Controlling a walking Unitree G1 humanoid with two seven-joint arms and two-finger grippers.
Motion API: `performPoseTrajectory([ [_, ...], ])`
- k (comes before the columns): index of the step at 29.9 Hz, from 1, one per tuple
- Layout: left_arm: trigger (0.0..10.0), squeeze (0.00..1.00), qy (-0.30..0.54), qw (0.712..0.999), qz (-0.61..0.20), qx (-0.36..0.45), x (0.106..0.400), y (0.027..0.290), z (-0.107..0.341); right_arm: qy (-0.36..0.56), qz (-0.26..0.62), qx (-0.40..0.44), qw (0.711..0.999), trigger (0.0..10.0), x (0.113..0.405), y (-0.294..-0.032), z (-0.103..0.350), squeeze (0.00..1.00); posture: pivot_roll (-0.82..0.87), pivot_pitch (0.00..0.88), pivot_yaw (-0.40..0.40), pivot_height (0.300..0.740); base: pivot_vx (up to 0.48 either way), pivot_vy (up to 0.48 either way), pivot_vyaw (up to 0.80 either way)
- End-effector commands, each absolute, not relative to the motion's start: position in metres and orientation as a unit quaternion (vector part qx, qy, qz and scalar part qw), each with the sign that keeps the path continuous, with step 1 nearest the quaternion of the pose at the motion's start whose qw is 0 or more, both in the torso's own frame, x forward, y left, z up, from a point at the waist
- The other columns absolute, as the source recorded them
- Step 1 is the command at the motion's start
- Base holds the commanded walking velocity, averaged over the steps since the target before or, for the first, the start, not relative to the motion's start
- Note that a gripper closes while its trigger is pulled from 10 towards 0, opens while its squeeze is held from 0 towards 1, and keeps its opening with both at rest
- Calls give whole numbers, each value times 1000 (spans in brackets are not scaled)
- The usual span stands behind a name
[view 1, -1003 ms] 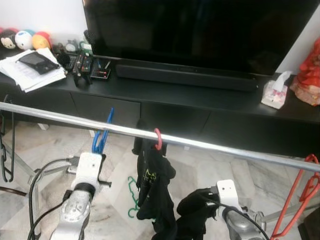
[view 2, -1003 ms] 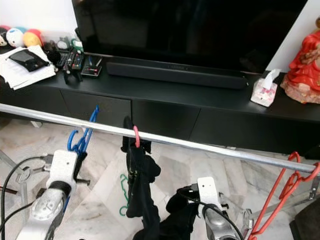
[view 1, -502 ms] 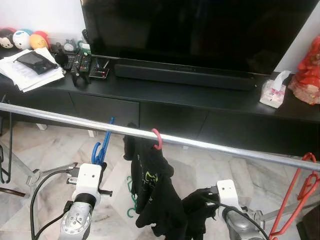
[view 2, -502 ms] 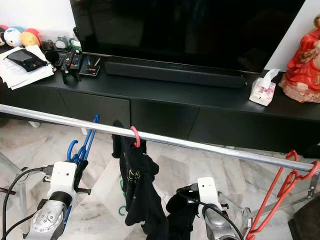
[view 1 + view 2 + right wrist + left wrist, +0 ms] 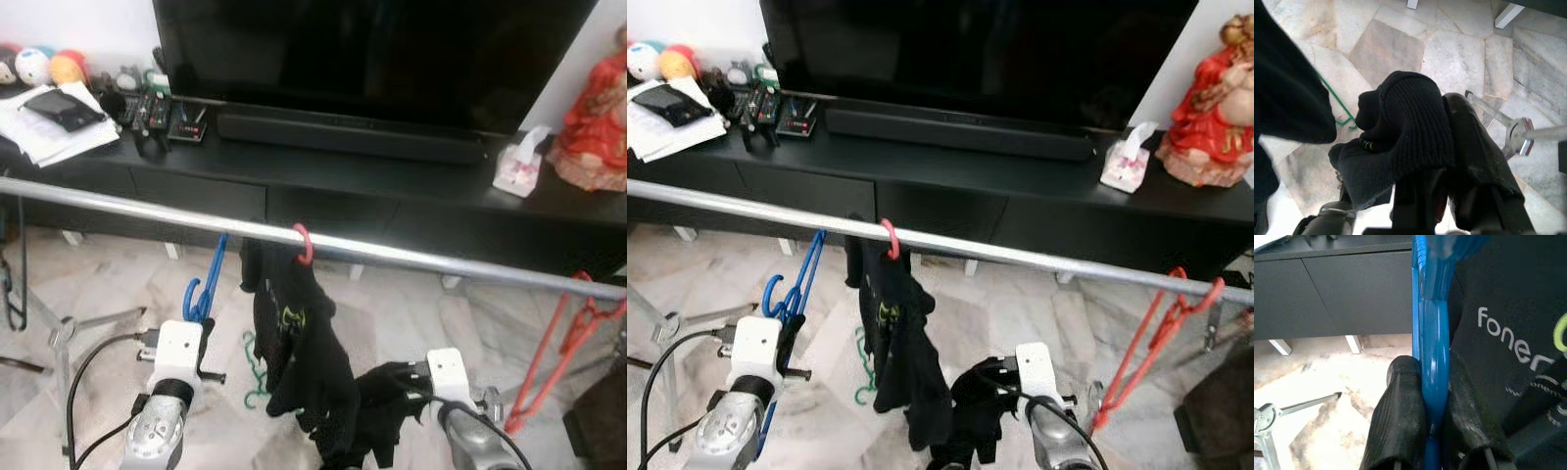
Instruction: Hang hanger
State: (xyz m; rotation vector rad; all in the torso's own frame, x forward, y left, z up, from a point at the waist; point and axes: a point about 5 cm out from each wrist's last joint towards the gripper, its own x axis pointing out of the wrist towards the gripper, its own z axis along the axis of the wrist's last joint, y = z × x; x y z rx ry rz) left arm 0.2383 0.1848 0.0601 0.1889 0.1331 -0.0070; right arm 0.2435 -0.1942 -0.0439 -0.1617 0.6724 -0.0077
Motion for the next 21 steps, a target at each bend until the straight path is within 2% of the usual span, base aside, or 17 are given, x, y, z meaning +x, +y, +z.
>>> performPoseTrajectory([
  [1, 10000, 0, 60, 994, -12, 93, 238, 181, 60, 328, -12, -76, 942, 10000, 242, -199, -44, 0, -32, 60, -101, 740, -274, 0, 0],
  [21, 10000, 0, 59, 994, -11, 91, 239, 179, 58, 323, 2, -80, 943, 10000, 247, -194, -42, 0, -34, 64, -106, 740, -274, 0, 0],
])
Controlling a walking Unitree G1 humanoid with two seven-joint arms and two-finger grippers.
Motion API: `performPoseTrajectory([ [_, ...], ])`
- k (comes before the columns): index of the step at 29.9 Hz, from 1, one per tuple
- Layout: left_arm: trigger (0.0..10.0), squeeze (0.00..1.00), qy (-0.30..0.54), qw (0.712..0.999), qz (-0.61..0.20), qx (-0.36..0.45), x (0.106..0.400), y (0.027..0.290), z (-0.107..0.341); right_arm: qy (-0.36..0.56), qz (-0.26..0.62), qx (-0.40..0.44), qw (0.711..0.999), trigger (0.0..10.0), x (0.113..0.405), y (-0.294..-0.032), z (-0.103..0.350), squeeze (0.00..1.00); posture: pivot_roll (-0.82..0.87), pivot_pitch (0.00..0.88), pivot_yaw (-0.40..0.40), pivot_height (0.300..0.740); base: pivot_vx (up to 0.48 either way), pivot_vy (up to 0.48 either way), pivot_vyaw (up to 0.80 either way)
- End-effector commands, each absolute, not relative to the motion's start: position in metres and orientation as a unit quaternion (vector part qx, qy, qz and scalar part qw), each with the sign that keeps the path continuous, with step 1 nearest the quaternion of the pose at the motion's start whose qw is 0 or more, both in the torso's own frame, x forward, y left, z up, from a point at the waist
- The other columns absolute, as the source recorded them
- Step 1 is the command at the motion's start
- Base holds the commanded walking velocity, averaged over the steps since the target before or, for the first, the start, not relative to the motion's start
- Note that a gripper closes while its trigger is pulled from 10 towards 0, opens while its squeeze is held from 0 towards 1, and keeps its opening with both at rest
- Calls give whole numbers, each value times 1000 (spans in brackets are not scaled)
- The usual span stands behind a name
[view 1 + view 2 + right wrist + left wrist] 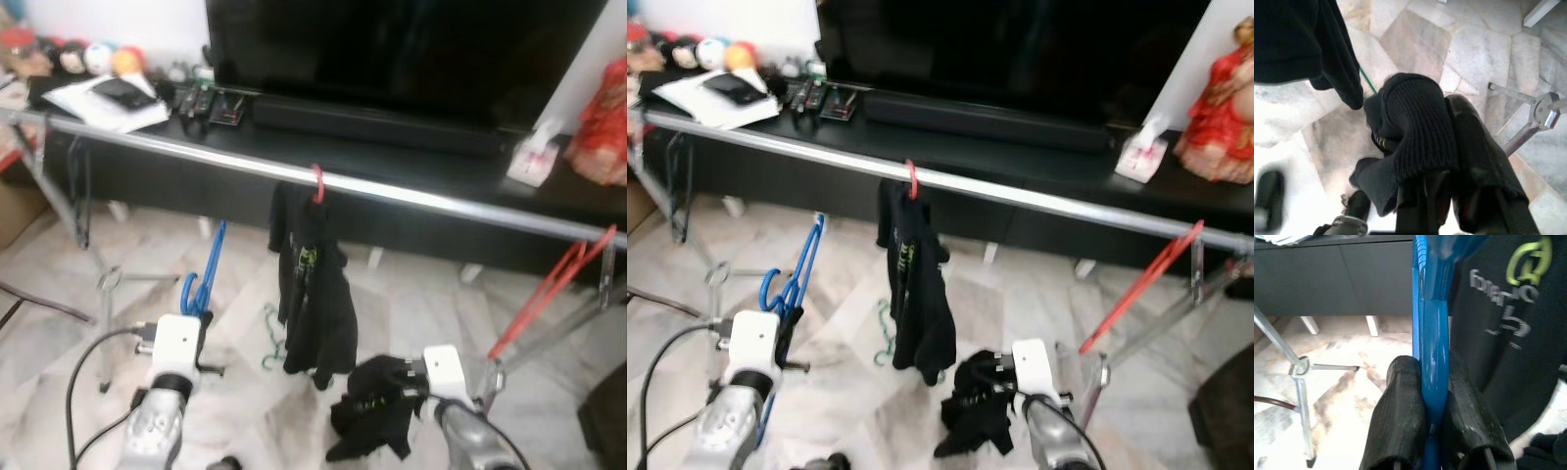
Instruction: Hang hanger
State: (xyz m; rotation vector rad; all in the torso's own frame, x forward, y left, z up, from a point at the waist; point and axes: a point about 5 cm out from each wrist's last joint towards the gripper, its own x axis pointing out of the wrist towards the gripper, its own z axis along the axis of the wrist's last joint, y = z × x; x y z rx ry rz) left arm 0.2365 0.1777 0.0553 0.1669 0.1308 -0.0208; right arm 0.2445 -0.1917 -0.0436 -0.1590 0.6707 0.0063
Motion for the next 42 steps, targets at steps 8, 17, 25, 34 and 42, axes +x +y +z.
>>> performPoseTrajectory([
  [8, 10000, 0, 59, 994, -7, 89, 238, 179, 58, 325, 5, -79, 942, 10000, 248, -193, -41, 0, -33, 71, -109, 740, -275, 0, 0],
  [17, 10000, 0, 62, 994, -7, 87, 238, 179, 56, 325, 6, -76, 943, 10000, 246, -193, -42, 0, -34, 76, -108, 740, -276, 0, 0],
  [25, 10000, 0, 63, 994, -9, 86, 237, 178, 56, 323, 5, -76, 943, 10000, 247, -192, -42, 0, -38, 87, -100, 740, -275, 0, 0],
  [34, 10000, 0, 62, 994, -12, 86, 238, 178, 57, 322, -3, -74, 944, 10000, 246, -194, -42, 0, -39, 88, -97, 740, -275, 0, 0],
  [42, 10000, 0, 64, 994, -12, 84, 239, 176, 56, 323, -6, -74, 944, 10000, 245, -196, -42, 0, -37, 87, -102, 740, -276, 0, 0],
])
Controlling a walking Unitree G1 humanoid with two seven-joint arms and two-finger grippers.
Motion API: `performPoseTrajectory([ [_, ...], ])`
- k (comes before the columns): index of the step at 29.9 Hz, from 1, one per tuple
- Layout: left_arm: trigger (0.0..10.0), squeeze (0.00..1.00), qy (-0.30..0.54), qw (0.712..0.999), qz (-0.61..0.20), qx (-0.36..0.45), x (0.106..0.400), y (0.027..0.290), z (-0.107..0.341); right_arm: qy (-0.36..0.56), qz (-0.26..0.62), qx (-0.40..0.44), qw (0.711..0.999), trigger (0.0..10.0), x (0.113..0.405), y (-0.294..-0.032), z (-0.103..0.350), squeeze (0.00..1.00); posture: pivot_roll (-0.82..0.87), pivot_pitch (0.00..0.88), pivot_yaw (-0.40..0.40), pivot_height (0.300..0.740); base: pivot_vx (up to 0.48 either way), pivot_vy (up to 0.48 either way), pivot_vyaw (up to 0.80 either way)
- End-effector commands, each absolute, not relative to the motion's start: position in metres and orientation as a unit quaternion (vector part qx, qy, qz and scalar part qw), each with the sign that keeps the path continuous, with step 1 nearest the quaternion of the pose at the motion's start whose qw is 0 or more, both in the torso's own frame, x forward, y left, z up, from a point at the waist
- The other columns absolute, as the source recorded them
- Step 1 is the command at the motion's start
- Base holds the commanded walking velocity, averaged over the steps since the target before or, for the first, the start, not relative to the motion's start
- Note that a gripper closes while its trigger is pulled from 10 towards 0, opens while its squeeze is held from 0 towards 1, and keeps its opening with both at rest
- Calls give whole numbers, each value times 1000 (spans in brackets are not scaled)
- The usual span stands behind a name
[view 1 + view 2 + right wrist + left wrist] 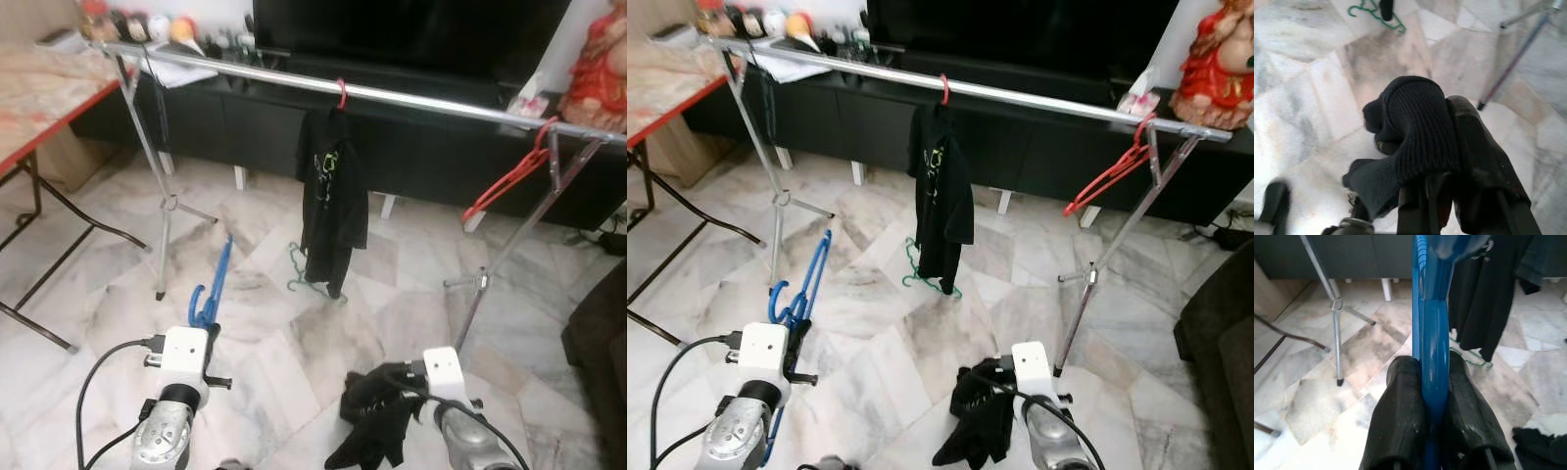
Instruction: Hang hanger
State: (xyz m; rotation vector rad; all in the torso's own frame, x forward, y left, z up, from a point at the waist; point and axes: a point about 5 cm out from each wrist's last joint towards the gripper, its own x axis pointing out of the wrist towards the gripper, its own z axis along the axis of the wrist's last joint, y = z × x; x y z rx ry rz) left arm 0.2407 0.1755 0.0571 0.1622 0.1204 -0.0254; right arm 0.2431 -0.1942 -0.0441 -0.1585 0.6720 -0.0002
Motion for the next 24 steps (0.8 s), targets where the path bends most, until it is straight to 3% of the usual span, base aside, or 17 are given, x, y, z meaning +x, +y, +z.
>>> performPoseTrajectory([
  [1, 10000, 0, 64, 994, -12, 84, 239, 176, 56, 323, -6, -74, 944, 10000, 245, -196, -42, 0, -37, 87, -102, 740, -277, 0, 0],
  [18, 10000, 0, 69, 992, -12, 104, 259, 186, 62, 315, -34, -47, 947, 10000, 242, -187, -45, 0, -45, 49, 4, 740, -28, 0, 0],
  [24, 10000, 0, 72, 993, -18, 95, 262, 182, 61, 307, -37, -43, 950, 10000, 243, -186, -44, 0, -54, 37, -1, 740, 0, 0, 0],
])
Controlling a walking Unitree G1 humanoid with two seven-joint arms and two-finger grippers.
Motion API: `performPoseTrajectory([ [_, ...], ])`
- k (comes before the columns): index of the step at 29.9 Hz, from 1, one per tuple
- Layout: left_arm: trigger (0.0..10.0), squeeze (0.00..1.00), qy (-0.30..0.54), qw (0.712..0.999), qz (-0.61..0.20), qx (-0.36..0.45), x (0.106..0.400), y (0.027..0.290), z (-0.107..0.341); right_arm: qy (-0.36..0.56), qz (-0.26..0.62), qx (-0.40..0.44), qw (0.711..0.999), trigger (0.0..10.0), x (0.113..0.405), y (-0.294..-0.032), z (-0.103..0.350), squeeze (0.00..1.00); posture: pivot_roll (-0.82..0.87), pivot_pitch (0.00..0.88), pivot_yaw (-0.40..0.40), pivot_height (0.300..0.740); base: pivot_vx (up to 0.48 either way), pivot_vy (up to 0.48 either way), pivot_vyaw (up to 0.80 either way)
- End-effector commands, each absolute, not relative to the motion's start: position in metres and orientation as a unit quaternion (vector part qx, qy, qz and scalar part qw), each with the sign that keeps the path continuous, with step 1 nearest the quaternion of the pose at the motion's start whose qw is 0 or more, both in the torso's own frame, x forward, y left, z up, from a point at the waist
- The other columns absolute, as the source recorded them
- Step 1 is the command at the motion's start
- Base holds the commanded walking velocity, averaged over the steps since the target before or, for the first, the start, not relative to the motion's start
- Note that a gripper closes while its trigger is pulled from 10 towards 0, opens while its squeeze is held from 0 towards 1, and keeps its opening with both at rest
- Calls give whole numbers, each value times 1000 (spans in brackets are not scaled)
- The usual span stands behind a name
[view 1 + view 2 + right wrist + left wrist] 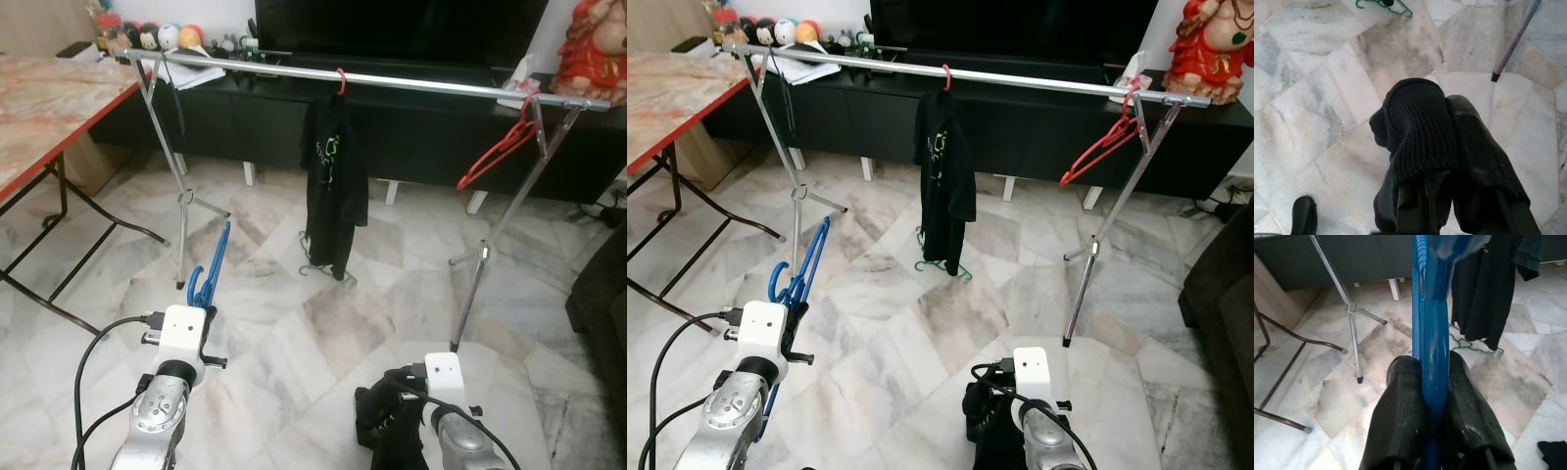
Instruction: Hang hanger
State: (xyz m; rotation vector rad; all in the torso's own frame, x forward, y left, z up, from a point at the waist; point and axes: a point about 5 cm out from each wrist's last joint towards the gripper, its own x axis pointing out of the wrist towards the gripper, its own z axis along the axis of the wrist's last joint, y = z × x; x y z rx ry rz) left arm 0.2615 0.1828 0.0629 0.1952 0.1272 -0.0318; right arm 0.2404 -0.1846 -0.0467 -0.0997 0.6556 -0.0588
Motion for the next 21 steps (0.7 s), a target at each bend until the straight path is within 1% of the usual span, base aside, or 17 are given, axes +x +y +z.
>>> performPoseTrajectory([
  [1, 10000, 0, 73, 993, -17, 94, 263, 181, 60, 306, -37, -43, 950, 10000, 243, -187, -43, 0, -53, 36, -5, 740, 0, 0, 0],
  [3, 10000, 0, 75, 993, -16, 91, 263, 180, 59, 304, -36, -44, 951, 10000, 244, -187, -43, 0, -52, 32, -13, 740, 0, 0, 0],
  [8, 10000, 0, 77, 993, -5, 84, 260, 182, 57, 291, -31, -48, 955, 10000, 249, -188, -38, 0, -35, 17, -34, 740, 0, 317, 0],
  [13, 10000, 0, 76, 993, -1, 85, 260, 185, 56, 279, -22, -48, 959, 10000, 255, -182, -34, 0, -30, 8, -40, 740, 0, 322, 0],
  [21, 10000, 0, 76, 993, -12, 86, 262, 180, 56, 257, -33, -39, 965, 10000, 263, -185, -26, 0, -46, 0, -28, 740, 0, 318, 0],
])
